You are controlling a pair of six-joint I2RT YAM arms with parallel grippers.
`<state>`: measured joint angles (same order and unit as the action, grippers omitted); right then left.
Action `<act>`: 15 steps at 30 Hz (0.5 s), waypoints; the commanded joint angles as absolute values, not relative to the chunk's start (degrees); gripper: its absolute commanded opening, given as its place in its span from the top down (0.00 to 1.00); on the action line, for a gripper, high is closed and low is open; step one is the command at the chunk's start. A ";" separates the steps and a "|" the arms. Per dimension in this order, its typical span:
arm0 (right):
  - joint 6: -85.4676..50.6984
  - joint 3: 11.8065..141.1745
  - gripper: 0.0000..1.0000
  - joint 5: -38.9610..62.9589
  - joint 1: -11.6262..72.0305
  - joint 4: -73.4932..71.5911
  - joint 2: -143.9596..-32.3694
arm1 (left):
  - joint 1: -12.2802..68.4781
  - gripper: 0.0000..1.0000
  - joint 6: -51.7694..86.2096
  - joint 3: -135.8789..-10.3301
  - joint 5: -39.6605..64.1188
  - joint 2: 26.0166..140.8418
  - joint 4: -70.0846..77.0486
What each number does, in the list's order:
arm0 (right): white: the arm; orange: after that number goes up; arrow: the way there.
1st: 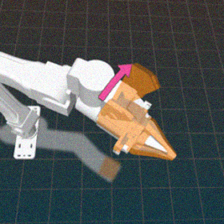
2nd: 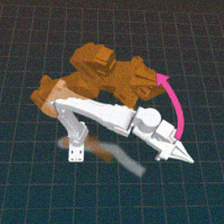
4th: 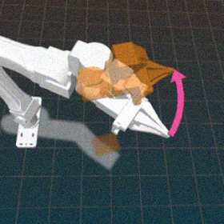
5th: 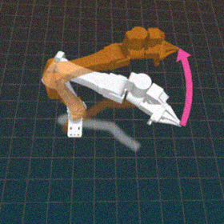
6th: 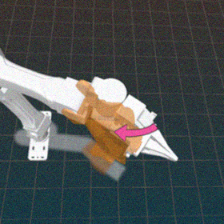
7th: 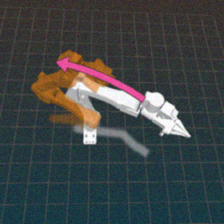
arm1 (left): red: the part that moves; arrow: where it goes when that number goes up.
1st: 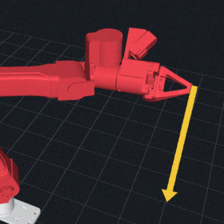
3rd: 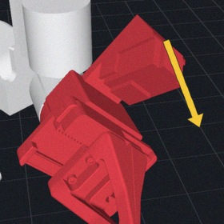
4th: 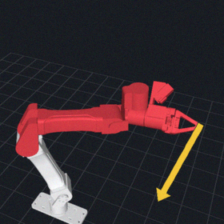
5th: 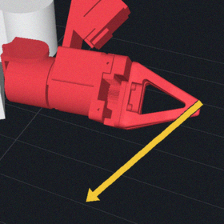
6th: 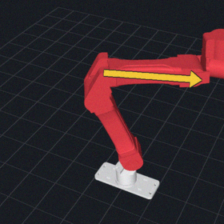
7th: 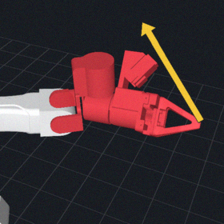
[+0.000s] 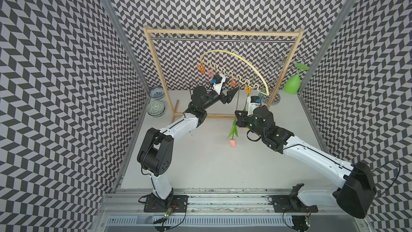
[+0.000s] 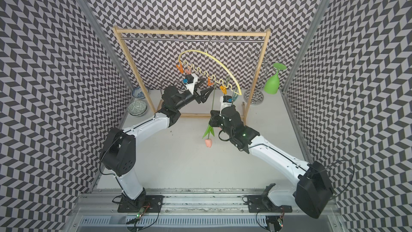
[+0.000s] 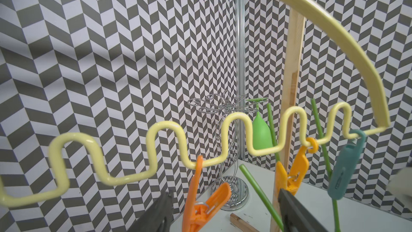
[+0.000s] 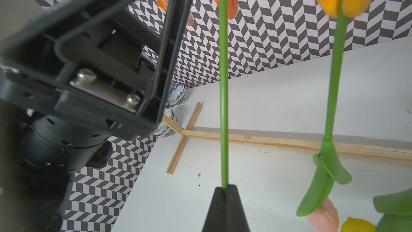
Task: Dry the flowers on a clothes hanger
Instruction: Open the clamp at the hanger.
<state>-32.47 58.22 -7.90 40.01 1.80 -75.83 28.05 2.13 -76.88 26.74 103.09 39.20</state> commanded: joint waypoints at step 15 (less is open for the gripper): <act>-31.01 60.91 1.00 -8.13 39.12 2.04 -77.32 | 28.36 0.42 3.13 -81.22 26.63 104.98 36.04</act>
